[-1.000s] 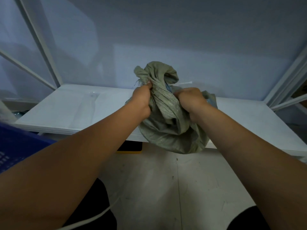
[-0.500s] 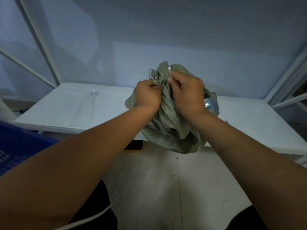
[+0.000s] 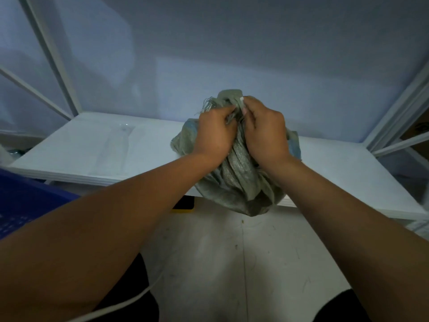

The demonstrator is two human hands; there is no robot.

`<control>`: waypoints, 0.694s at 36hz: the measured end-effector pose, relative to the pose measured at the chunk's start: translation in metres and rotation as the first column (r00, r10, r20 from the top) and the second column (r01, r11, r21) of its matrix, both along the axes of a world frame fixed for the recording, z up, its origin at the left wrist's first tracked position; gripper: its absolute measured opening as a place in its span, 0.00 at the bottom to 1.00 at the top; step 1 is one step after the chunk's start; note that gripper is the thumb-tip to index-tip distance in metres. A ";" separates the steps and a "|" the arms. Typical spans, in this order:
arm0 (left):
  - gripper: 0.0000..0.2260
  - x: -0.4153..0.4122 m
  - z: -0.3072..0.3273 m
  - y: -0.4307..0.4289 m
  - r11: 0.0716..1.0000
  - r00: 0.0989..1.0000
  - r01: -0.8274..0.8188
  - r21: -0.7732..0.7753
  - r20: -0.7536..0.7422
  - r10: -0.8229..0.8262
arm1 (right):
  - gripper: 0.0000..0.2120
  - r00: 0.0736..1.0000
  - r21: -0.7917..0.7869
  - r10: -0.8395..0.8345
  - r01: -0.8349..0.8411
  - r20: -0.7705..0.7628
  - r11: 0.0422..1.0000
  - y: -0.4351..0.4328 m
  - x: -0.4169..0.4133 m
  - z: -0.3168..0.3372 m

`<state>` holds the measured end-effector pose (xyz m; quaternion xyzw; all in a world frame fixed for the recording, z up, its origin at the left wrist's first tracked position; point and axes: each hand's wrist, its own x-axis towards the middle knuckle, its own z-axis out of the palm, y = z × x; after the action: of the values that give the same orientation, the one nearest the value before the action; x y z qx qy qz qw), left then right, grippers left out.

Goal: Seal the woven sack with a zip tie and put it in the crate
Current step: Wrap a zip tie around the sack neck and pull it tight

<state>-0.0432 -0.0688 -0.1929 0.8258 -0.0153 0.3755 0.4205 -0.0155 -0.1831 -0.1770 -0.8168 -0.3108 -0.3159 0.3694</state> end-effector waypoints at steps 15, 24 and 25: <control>0.13 -0.005 0.002 0.005 0.998 0.999 0.033 0.051 -0.025 -0.032 | 0.11 0.999 -0.075 -0.015 0.012 -0.029 0.997 -0.003 0.000 -0.003; 0.10 -0.003 -0.003 0.008 0.993 0.998 0.022 0.112 -0.062 -0.015 | 0.14 0.999 -0.234 -0.036 0.027 -0.037 0.972 -0.003 0.001 -0.003; 0.10 -0.003 -0.003 0.008 0.994 0.997 0.025 0.106 -0.070 -0.018 | 0.13 0.998 -0.244 -0.044 0.033 -0.039 0.969 -0.003 0.003 -0.003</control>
<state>-0.0461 -0.0605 -0.1956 0.8594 -0.0298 0.3410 0.3799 -0.0128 -0.1860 -0.1801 -0.8685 -0.3233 -0.2644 0.2669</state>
